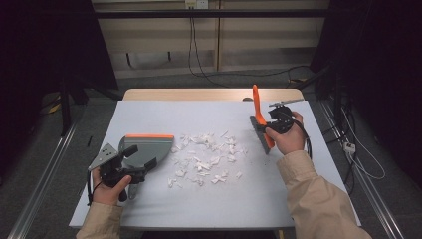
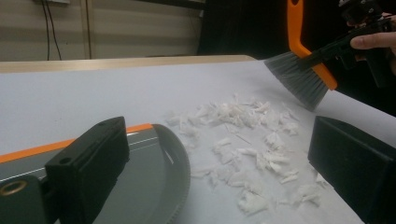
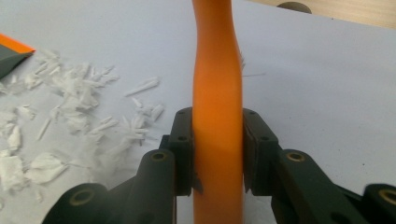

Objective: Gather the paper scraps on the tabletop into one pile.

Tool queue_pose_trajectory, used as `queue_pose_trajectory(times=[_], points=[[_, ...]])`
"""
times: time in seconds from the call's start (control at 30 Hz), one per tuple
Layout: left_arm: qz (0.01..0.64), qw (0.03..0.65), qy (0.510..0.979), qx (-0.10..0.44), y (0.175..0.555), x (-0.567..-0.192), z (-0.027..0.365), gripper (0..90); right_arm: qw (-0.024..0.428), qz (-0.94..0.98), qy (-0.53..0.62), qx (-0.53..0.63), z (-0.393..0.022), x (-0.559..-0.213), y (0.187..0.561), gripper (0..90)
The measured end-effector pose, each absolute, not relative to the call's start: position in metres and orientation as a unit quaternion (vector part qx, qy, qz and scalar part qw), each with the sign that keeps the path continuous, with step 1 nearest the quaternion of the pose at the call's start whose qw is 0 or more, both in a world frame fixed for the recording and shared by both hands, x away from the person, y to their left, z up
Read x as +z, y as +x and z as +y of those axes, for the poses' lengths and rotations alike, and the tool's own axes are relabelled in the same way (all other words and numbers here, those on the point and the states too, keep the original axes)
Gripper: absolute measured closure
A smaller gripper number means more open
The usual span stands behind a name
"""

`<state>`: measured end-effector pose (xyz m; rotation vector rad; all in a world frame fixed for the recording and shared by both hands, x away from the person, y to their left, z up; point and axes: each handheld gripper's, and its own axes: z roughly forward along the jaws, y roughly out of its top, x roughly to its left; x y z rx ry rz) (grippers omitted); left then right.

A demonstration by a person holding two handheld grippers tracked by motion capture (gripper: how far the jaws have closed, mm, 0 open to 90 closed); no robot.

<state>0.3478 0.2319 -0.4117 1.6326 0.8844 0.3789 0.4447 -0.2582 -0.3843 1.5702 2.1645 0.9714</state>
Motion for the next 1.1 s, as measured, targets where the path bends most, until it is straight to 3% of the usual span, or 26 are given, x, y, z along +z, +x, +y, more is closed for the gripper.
queue_pose_trajectory(times=[0.47,0.73,1.1], points=[[0.382,0.578,0.702,0.166,0.349,-0.415,0.233,5.1,0.156,0.775,0.521,0.322,-0.243,-0.408,0.464,69.1],[0.382,0.579,0.701,0.167,0.349,-0.415,0.234,5.1,0.168,0.774,0.51,0.337,-0.246,-0.406,0.454,57.4],[0.381,0.577,0.702,0.17,0.346,-0.414,0.233,5.2,0.18,0.772,0.516,0.324,-0.247,-0.403,0.435,54.4]])
